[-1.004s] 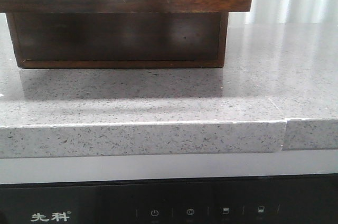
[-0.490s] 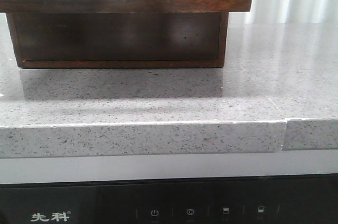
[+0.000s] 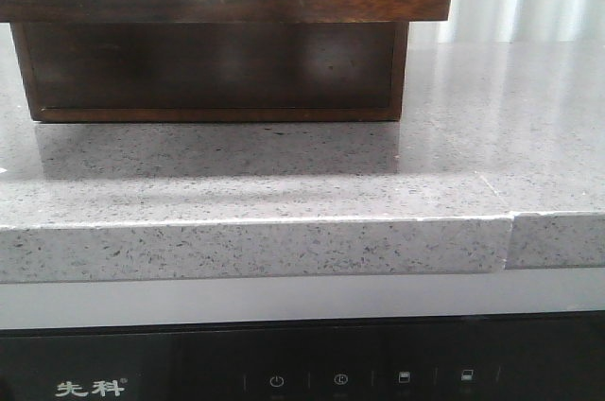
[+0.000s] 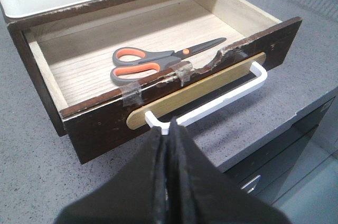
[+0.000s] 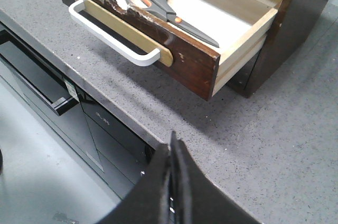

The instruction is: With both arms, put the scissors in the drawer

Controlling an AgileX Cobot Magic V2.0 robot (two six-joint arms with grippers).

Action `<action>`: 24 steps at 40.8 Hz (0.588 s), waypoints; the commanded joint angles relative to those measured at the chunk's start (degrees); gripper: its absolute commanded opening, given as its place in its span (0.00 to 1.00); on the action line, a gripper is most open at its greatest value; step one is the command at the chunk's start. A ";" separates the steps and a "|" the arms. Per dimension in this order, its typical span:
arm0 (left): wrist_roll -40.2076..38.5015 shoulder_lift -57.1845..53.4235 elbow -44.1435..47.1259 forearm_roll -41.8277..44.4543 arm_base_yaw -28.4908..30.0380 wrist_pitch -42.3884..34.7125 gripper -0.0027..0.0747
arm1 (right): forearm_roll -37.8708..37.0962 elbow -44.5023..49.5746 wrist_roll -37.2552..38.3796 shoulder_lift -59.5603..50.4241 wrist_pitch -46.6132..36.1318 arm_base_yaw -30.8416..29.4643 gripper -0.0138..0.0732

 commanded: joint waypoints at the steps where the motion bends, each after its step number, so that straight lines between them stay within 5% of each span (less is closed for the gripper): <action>1: -0.51 0.29 -1.84 -1.19 -0.50 -4.43 0.01 | -0.20 -1.24 -0.09 0.23 -4.36 -0.30 0.08; 24: 1.67 -14.82 16.10 5.67 19.58 -13.69 0.01 | -0.20 -1.24 -0.09 0.23 -4.21 -0.30 0.08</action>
